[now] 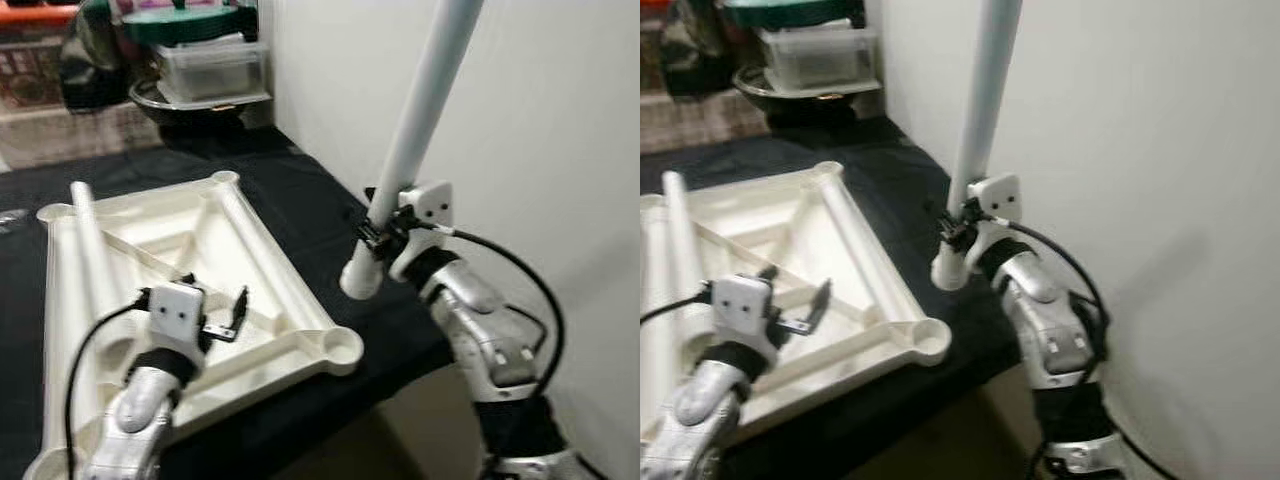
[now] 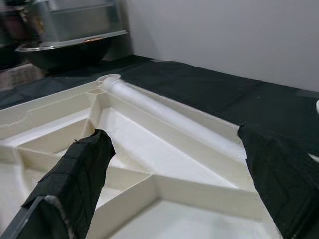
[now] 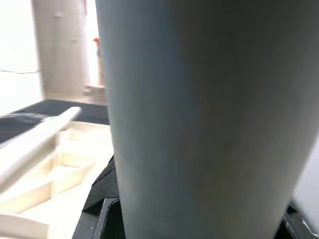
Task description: Building children table
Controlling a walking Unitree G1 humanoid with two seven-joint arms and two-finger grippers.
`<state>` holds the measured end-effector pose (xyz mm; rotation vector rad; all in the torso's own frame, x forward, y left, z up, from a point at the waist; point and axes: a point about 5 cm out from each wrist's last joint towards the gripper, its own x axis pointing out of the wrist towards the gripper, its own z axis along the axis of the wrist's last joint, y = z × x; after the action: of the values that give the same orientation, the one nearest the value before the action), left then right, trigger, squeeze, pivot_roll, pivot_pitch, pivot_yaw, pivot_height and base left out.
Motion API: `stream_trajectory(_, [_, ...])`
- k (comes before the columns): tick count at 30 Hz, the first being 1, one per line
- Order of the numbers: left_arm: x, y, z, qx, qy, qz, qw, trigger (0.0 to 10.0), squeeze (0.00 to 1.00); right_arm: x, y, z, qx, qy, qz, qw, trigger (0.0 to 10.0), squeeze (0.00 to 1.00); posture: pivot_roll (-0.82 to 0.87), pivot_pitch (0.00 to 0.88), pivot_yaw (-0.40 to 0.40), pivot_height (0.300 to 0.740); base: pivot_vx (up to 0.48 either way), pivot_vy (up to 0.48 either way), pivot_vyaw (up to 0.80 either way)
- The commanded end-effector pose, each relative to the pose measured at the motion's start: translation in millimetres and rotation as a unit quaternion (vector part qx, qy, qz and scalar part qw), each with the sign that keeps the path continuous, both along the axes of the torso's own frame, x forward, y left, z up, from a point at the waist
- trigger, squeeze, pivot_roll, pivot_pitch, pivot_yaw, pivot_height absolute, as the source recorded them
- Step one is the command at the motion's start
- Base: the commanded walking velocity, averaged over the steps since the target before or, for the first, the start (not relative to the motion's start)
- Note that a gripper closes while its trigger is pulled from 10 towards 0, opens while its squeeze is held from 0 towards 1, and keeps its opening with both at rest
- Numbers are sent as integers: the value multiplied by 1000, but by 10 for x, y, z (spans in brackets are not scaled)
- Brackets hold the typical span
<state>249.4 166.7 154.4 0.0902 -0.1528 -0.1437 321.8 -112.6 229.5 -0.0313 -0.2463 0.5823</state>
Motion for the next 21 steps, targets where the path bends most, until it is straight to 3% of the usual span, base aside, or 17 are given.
stream_trajectory(1, [-18, 34, -22, 13, 2, 2, 1000, 10000, 0, -27, 64, 31, -2, -9, 17, 1000, 10000, 0, -2, 0, -38, 740, 0, 0, 0])
stream_trajectory(15, [-38, -25, -32, 27, -1, -12, 1000, 10000, 0, -48, 135, 18, 7, -8, 28, 1000, 10000, 0, 2, 0, -33, 740, 0, 0, 0])
stream_trajectory(18, [-48, -33, -34, 28, 0, -18, 999, 10000, 0, -51, 139, 12, 18, -1, 26, 1000, 10000, 0, 1, 0, -30, 740, 0, -300, 0])
stream_trajectory(21, [-51, -31, -45, 34, 3, -17, 999, 10000, 0, -45, 129, 12, 30, 8, 27, 999, 10000, 0, 0, 0, -29, 740, 0, -472, -800])
